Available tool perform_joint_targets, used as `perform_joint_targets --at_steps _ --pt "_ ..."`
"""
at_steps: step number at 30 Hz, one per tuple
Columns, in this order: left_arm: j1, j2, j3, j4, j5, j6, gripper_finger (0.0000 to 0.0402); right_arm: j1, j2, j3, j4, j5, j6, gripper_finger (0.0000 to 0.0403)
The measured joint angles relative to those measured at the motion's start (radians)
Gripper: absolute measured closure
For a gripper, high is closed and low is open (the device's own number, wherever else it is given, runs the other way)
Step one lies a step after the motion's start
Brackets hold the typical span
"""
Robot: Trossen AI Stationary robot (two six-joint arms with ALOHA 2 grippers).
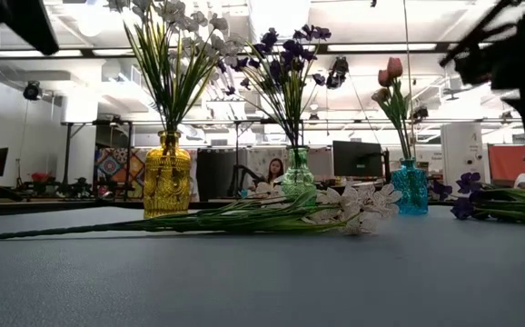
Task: Sort flowers into vase by color
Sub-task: Put the purple flowers into the green vase
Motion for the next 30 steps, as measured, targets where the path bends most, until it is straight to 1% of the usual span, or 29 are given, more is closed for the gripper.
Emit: perform_joint_targets --at_steps 4,6,10,15,19,26,30 --pt "0.0 0.008 -0.002 -0.073 0.0 -0.058 0.0116 0.001 -0.015 -0.069 0.005 -0.018 0.071 0.0084" --pt "0.0 0.008 -0.003 -0.122 0.0 -0.102 0.0116 0.001 -0.019 -0.111 0.042 -0.033 0.097 0.0079" --pt "-0.005 0.008 -0.003 -0.181 -0.01 -0.152 0.0116 0.001 -0.023 -0.193 0.193 -0.051 0.123 0.0078" --pt "-0.006 0.008 -0.004 -0.183 -0.048 -0.146 0.0116 0.001 -0.023 -0.264 0.275 -0.043 0.178 0.0086" --pt "-0.006 0.008 -0.006 -0.189 -0.065 -0.146 0.0116 -0.003 -0.028 -0.292 0.334 -0.037 0.19 0.0125" --pt "-0.006 0.008 -0.011 -0.191 -0.078 -0.146 0.0116 -0.008 -0.032 -0.287 0.364 -0.041 0.18 0.0234" --pt "-0.006 0.008 -0.011 -0.193 -0.078 -0.146 0.0116 -0.011 -0.03 -0.272 0.392 -0.042 0.151 0.0284"
